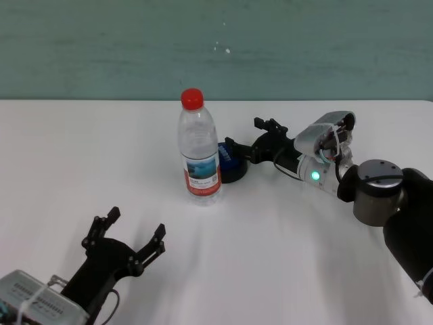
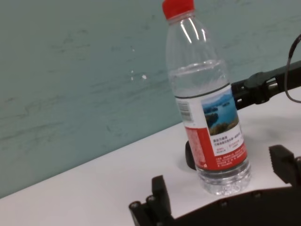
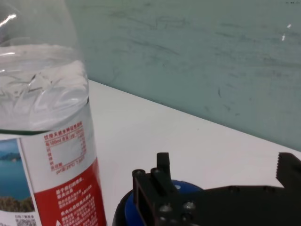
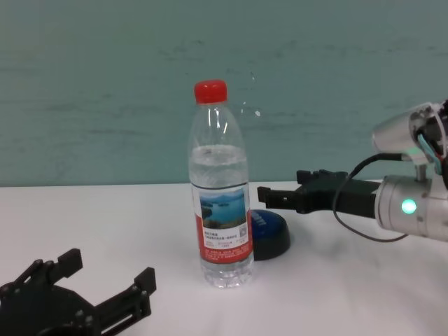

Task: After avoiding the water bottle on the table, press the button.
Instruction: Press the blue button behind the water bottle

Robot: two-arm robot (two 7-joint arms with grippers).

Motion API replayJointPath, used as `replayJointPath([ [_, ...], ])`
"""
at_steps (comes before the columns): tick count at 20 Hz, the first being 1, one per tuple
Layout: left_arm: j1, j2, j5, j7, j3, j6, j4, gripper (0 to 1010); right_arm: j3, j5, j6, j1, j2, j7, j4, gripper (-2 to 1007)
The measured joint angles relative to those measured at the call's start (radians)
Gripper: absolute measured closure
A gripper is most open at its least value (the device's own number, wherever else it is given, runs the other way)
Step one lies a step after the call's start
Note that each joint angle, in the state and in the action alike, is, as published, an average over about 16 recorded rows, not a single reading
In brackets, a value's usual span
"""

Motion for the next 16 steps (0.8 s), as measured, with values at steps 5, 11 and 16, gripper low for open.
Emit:
replayJointPath([
  [5, 0.0, 0.0, 0.0, 0.0, 0.0, 0.0, 0.0, 10, 0.001, -0.005, -0.009, 0.016, -0.013, 0.006, 0.045, 1],
  [11, 0.0, 0.0, 0.0, 0.0, 0.0, 0.0, 0.0, 10, 0.003, -0.012, -0.021, 0.03, -0.028, 0.014, 0.098, 1],
  [16, 0.0, 0.0, 0.0, 0.0, 0.0, 0.0, 0.0, 10, 0.005, -0.018, -0.03, 0.037, -0.038, 0.019, 0.13, 1],
])
